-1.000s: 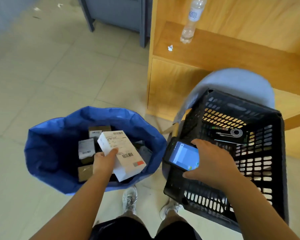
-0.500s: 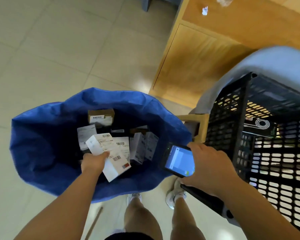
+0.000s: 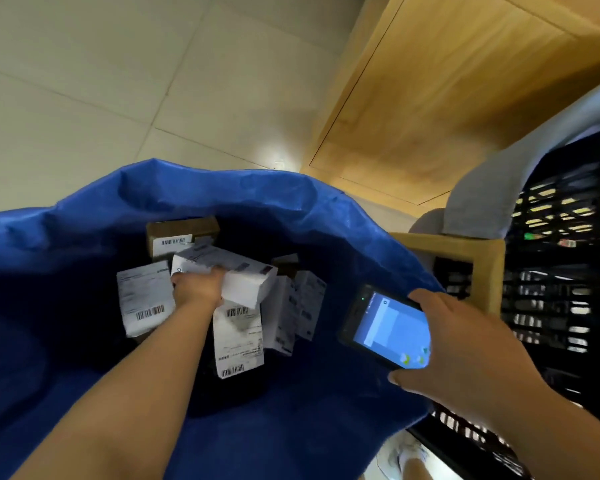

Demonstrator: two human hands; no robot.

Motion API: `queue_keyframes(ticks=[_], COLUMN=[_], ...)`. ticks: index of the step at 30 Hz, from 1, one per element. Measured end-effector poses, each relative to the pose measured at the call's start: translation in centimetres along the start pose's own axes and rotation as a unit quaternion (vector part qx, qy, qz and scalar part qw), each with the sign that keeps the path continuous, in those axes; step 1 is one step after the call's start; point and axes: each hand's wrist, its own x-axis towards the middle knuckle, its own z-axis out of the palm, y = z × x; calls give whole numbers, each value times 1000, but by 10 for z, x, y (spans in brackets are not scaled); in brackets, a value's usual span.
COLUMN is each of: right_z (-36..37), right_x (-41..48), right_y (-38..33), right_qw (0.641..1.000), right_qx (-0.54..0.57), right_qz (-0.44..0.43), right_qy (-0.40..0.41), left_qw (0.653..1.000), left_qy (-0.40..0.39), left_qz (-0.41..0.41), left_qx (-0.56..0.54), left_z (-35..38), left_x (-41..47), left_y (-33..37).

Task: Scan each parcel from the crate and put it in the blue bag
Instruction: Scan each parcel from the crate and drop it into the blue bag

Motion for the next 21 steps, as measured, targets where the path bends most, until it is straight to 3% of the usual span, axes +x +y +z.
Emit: queue_keyframes(ticks=[6, 15, 21], right_z=[7, -12, -39], right_x=[9, -32, -79], right_y=[2, 17, 40], right_qw=[1000, 999, 997], right_qx=[-5, 39, 69], right_qz=[13, 17, 7], right_qy=[-9, -9, 15], left_qw=[999, 956, 924], left_qy=[-35, -93, -119], left_qz=[-12, 115, 215], left_qx=[39, 252, 294], left_z=[14, -23, -45], left_x=[22, -41, -135], left_y=[7, -4, -2])
